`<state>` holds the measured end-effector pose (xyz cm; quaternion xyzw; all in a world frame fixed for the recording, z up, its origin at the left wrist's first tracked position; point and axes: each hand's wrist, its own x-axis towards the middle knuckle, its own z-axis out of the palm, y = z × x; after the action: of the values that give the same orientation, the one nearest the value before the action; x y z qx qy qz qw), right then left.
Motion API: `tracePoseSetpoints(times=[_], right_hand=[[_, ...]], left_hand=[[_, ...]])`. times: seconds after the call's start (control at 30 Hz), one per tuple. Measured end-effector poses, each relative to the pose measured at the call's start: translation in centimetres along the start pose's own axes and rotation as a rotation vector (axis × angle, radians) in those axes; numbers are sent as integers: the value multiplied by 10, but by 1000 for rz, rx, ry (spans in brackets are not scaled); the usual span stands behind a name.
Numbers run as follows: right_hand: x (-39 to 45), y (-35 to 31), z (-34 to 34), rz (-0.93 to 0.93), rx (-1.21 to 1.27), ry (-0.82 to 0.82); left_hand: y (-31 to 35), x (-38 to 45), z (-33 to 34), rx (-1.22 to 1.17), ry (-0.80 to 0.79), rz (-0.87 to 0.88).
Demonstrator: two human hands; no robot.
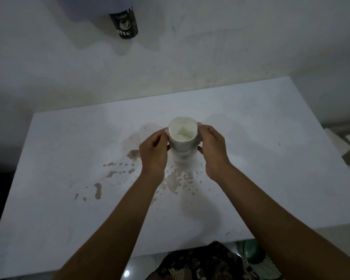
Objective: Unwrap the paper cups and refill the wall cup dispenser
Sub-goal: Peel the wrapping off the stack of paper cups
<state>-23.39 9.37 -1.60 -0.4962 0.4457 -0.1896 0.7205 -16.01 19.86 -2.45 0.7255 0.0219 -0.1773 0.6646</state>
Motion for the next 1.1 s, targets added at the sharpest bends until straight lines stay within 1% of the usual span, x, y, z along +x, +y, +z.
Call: tracePoseSetpoints(times=[0.07, 0.13, 0.2, 0.27, 0.33, 0.4, 0.47, 0.53, 0.6, 0.67, 0.7, 0.77, 0.87, 0.93, 1.03, 1.1], right_hand=[[3, 2, 0, 35, 50, -17], [5, 4, -2, 77, 36, -32], [5, 5, -3, 102, -8, -37], [4, 7, -3, 107, -63, -45], [5, 7, -4, 110, -97, -49], [9, 6, -7, 101, -120, -44], [11, 3, -10, -22, -161, -40], [9, -1, -14, -211, -125, -66], [2, -4, -15, -366, -174, -184], [-3, 0, -11, -453, -372, -301], [-3, 4, -10, -471, -460, -323], [-1, 12, -8, -489, -540, -322], [3, 22, -11, -517, -532, -332], [5, 26, -12, -503, -506, -331], [10, 35, -16, -481, -508, -347], [11, 41, -18, -451, -509, -361]], left_hand=[[-5, -3, 0, 67, 26, 73], [-8, -3, -2, 179, 48, 178], [-11, -5, -7, 249, 22, 292], [-12, -12, -11, 240, -68, 381], [-13, -16, -11, 222, -224, 453], [-18, -14, -12, 290, -365, 498], [-24, -10, -13, 379, -415, 489], [-32, -7, -14, 503, -385, 446], [-39, -5, -15, 580, -372, 397], [-44, -1, -17, 557, -386, 368], [-46, -1, -18, 551, -397, 365], [-47, 3, -21, 563, -409, 381], [-38, 4, -24, 605, -465, 383], [-27, 6, -30, 618, -498, 407], [-10, 10, -40, 525, -425, 451], [-2, 9, -38, 427, -432, 440]])
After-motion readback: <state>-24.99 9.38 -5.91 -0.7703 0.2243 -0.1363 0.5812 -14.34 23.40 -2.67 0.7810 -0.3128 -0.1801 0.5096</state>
